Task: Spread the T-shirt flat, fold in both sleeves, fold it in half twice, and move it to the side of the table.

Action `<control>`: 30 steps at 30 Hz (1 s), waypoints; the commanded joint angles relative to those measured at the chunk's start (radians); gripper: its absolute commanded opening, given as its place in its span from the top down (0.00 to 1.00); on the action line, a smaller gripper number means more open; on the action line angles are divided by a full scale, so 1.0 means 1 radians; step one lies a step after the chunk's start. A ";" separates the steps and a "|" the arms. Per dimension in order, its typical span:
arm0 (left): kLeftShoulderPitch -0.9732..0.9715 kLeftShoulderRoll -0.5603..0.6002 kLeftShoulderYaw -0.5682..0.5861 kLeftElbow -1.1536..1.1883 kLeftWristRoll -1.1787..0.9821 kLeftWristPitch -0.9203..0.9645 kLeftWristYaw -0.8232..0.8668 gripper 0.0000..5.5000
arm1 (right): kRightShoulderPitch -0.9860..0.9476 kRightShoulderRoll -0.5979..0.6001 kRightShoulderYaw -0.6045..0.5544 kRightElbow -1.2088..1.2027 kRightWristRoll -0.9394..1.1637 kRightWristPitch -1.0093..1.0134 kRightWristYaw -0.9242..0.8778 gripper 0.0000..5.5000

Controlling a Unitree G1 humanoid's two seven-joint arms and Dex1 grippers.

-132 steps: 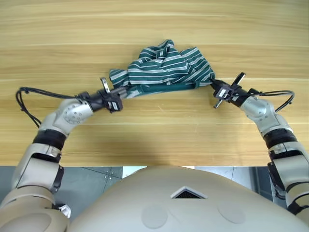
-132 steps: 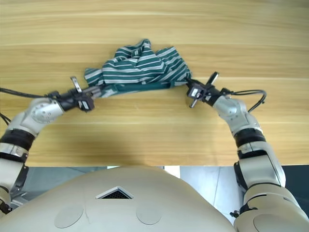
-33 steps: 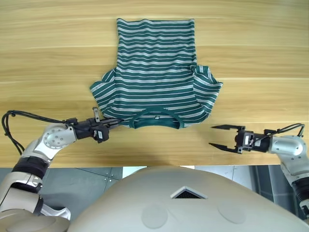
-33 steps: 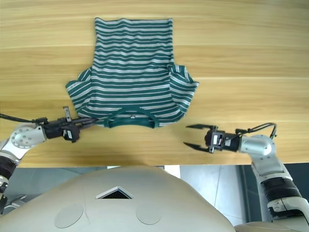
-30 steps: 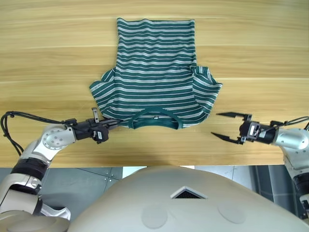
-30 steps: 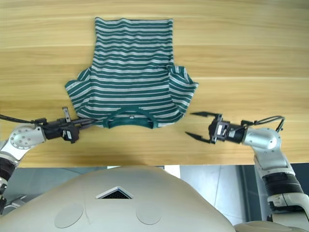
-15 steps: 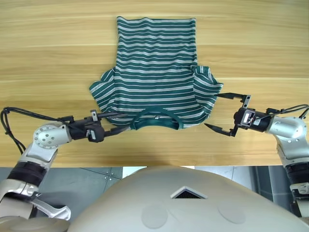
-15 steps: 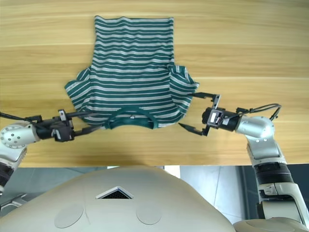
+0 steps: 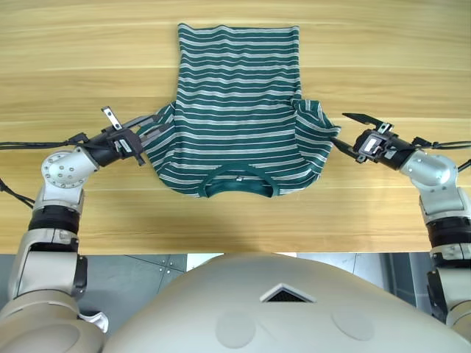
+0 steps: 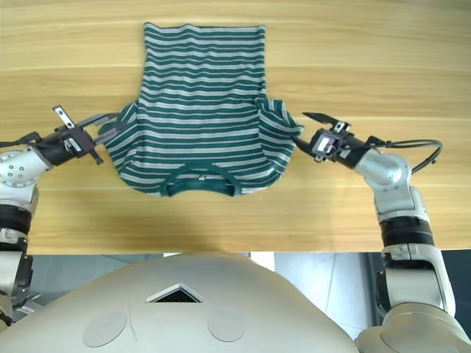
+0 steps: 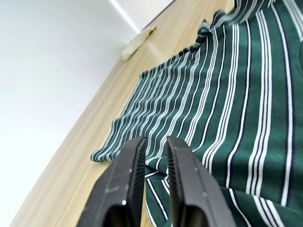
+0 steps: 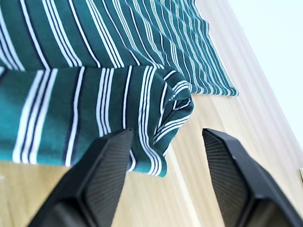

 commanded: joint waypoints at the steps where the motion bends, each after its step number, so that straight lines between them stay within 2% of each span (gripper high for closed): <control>1: -0.036 -0.005 -0.006 0.031 0.067 -0.005 0.029 0.97 | -0.013 -0.015 0.011 0.027 -0.018 -0.018 -0.006 0.62; 8: -0.058 0.024 -0.029 0.100 0.232 -0.006 0.106 1.00 | -0.079 0.006 0.059 0.113 -0.101 -0.033 -0.053 0.81; 14: -0.063 0.063 -0.103 0.195 0.430 0.024 0.208 1.00 | -0.158 0.044 0.122 0.193 -0.190 -0.050 -0.127 1.00; 22: -0.079 0.079 -0.181 0.252 0.477 0.039 0.225 1.00 | -0.213 0.034 0.205 0.315 -0.322 -0.032 -0.211 1.00; 30: -0.138 0.081 -0.289 0.313 0.584 0.074 0.288 1.00 | -0.030 -0.077 0.227 0.162 -0.226 0.011 -0.034 1.00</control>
